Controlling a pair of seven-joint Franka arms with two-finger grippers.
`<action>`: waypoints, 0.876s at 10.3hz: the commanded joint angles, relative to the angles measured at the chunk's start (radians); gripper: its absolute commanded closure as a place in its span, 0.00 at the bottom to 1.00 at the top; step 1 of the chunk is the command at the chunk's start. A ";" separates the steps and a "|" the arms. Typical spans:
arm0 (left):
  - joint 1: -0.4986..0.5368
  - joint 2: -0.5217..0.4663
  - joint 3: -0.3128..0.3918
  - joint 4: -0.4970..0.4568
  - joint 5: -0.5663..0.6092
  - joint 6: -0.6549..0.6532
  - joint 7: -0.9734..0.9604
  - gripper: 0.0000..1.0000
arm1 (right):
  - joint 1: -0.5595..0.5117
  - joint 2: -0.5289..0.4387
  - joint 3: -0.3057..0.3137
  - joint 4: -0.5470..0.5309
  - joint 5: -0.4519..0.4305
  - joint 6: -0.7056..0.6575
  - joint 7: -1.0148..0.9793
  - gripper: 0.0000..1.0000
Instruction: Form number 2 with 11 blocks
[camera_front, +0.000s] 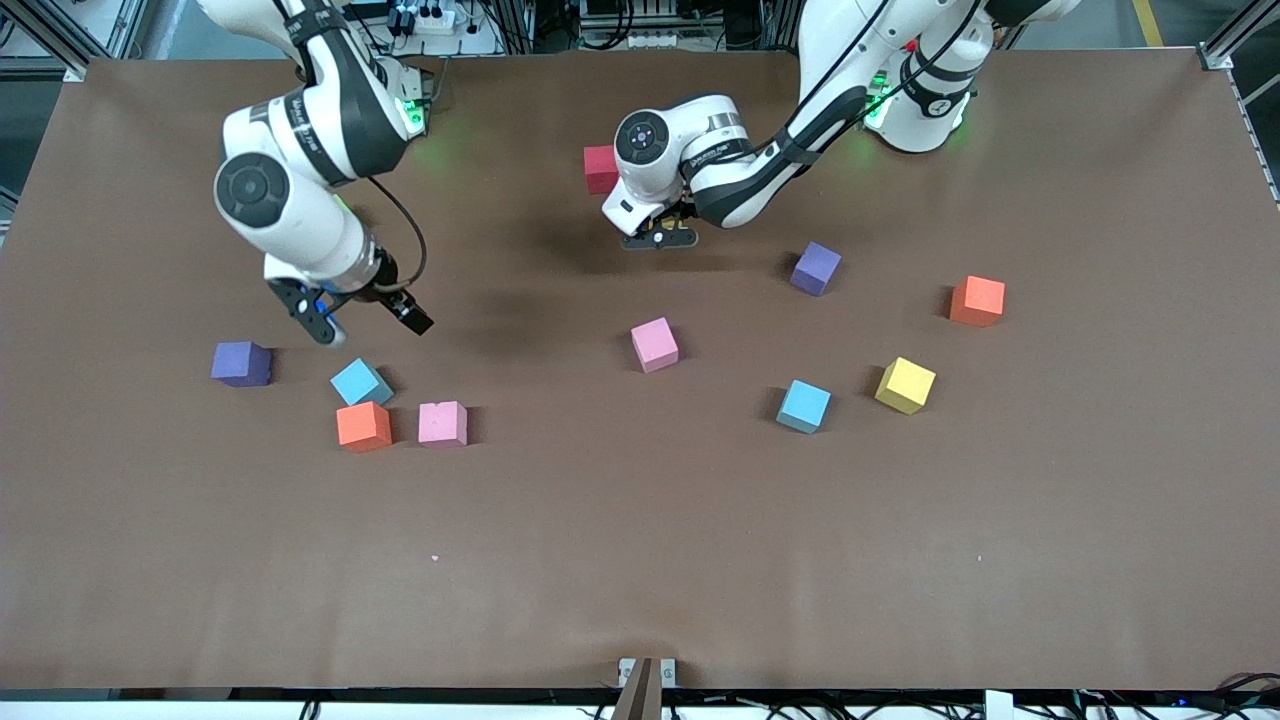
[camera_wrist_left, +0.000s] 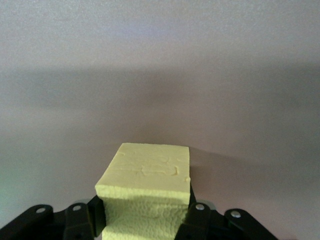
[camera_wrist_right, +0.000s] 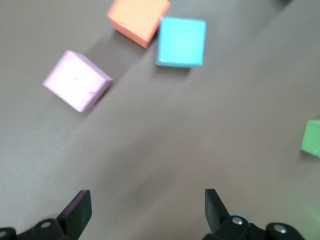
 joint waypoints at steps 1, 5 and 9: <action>-0.018 0.030 0.008 -0.004 0.027 0.001 -0.030 0.59 | -0.089 0.117 0.014 0.162 -0.020 -0.067 -0.214 0.00; -0.018 0.030 0.008 -0.004 0.027 -0.019 -0.029 0.57 | -0.183 0.244 0.016 0.297 -0.012 -0.061 -0.622 0.00; -0.008 0.028 0.010 -0.001 0.025 -0.031 -0.035 0.00 | -0.167 0.360 0.017 0.331 -0.009 0.128 -0.920 0.00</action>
